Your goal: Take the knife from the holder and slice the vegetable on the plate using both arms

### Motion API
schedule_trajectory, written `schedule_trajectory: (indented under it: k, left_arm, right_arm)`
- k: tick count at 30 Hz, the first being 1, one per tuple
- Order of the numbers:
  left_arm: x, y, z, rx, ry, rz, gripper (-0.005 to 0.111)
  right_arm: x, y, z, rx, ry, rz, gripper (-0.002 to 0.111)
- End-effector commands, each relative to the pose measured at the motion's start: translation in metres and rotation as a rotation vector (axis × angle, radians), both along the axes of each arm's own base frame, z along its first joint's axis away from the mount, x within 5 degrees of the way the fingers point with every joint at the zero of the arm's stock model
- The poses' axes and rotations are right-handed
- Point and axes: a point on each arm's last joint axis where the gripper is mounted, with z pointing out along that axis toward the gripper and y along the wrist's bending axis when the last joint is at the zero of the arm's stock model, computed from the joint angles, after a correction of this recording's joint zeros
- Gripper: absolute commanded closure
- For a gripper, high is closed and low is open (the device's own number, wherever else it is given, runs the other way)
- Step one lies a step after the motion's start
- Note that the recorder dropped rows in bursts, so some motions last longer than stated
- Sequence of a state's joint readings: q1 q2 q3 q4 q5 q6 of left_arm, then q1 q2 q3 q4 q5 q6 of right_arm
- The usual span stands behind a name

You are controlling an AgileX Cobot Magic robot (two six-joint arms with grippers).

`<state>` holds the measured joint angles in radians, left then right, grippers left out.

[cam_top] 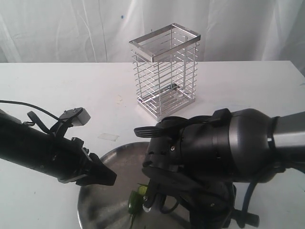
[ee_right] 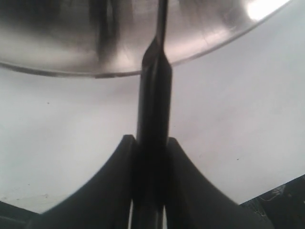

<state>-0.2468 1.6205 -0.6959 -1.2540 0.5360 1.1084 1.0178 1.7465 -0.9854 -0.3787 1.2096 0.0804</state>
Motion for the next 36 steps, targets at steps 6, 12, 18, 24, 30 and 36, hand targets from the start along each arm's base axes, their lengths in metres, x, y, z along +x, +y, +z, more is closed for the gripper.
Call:
schedule_trajectory:
  k: [6,12,18,24,30,36]
  left_arm:
    - [-0.004,-0.001,0.002,-0.012,0.005,-0.003,0.072]
    - [-0.004,-0.001,0.002,-0.014,0.005,-0.002,0.072]
    - [-0.003,-0.001,0.002,-0.01,0.003,0.001,0.072]
    - [-0.003,-0.001,0.002,-0.012,0.004,0.0,0.072]
    - [-0.003,-0.001,0.002,-0.013,0.006,0.0,0.072]
    - [-0.004,-0.001,0.002,-0.015,0.009,0.0,0.072]
  right_arm:
    - [0.006,-0.002,0.006,-0.035,-0.035,0.076,0.108]
    - [0.005,-0.002,0.005,-0.034,-0.024,0.078,0.108]
    - [-0.001,-0.001,0.003,-0.009,0.041,0.065,0.108]
    - [0.0,-0.001,0.001,-0.022,0.039,0.075,0.108]
    - [0.006,0.0,-0.017,-0.107,0.036,0.105,0.108]
    - [0.019,-0.002,-0.024,-0.185,-0.073,0.129,0.108]
